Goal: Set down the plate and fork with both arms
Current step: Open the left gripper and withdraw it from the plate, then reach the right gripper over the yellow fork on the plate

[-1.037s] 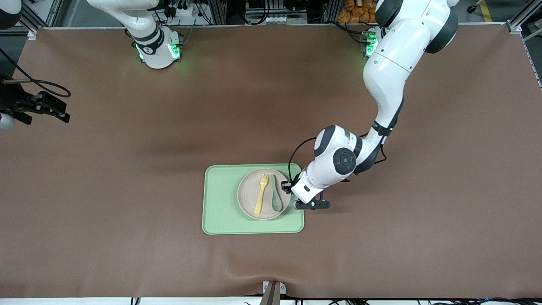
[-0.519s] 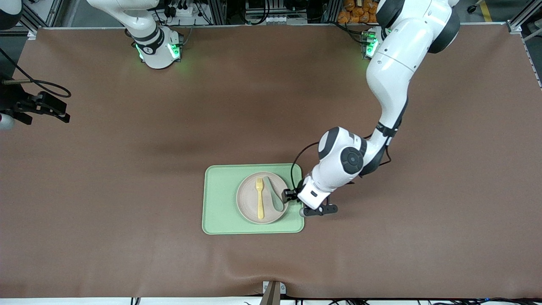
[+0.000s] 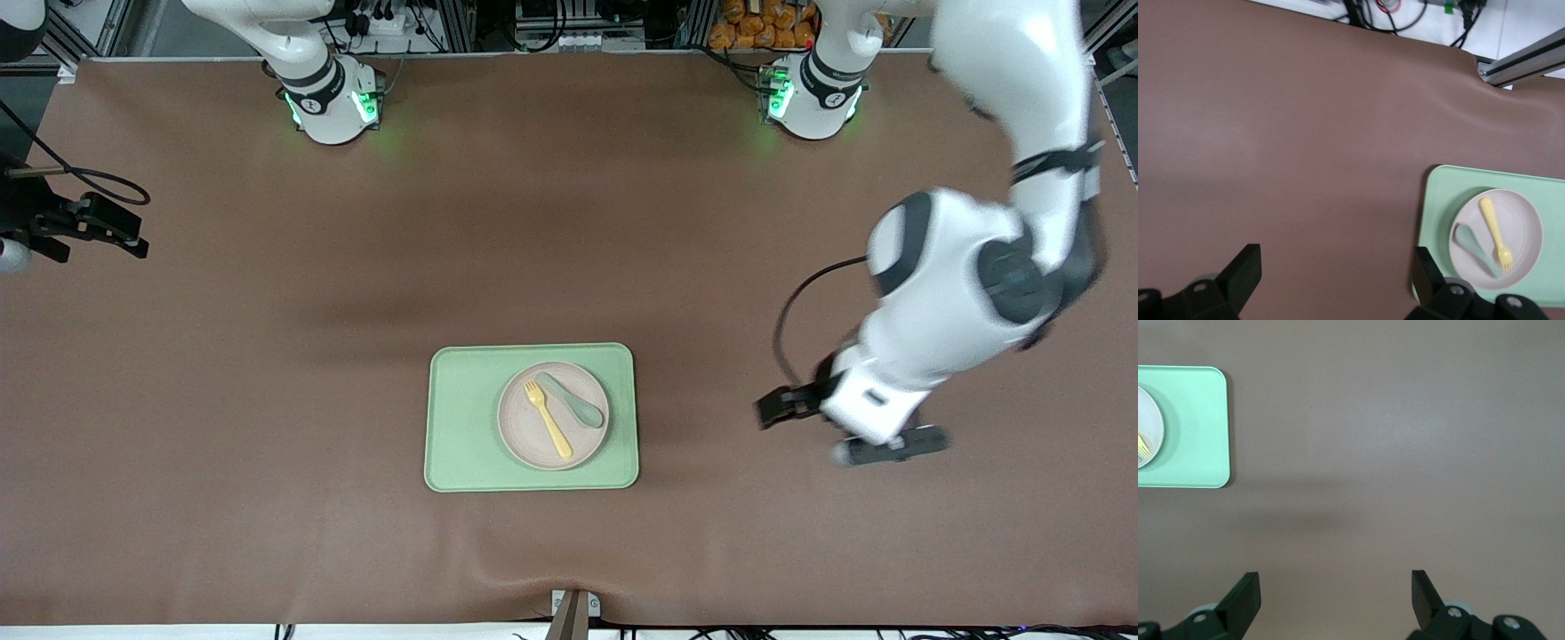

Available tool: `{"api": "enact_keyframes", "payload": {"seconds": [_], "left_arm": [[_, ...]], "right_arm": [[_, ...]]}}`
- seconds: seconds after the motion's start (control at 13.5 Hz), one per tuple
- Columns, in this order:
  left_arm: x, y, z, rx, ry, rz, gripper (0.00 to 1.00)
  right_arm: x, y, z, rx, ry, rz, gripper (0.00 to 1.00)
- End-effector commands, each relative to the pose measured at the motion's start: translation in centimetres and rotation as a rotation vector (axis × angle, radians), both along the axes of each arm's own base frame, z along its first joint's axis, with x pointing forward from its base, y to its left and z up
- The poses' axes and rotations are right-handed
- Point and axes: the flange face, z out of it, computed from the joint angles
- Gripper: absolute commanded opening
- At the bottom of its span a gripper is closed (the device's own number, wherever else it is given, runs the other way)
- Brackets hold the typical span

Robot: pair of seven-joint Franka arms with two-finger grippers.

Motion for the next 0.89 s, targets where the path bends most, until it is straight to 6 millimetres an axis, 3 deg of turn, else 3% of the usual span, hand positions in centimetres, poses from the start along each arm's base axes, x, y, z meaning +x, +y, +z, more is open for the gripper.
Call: {"api": "enact_keyframes", "payload": {"seconds": [0.0,0.22,0.37,0.67,0.81], "left_arm": [[-3.2,6.6,5.8,0.063,0.038,-0.042,1.00],[-6.9,13.6,10.7,0.094,0.109,-0.082,1.00],[-9.2,16.0,12.8,0.104,0.155,-0.084,1.00],[-14.1,19.4,16.0,0.124,0.147,-0.076,1.00],[-15.6,18.2,16.6,0.127,0.153,-0.105,1.00]], "right_arm": [[0.3,0.3,0.2,0.020,-0.013,0.003,1.00],[0.9,1.1,-0.5,0.053,-0.005,0.011,1.00],[1.6,2.4,-1.3,0.084,-0.008,0.031,1.00],[3.6,7.1,-4.6,0.084,0.008,0.099,1.00],[4.9,10.7,-6.2,0.082,0.026,0.152,1.00]]}}
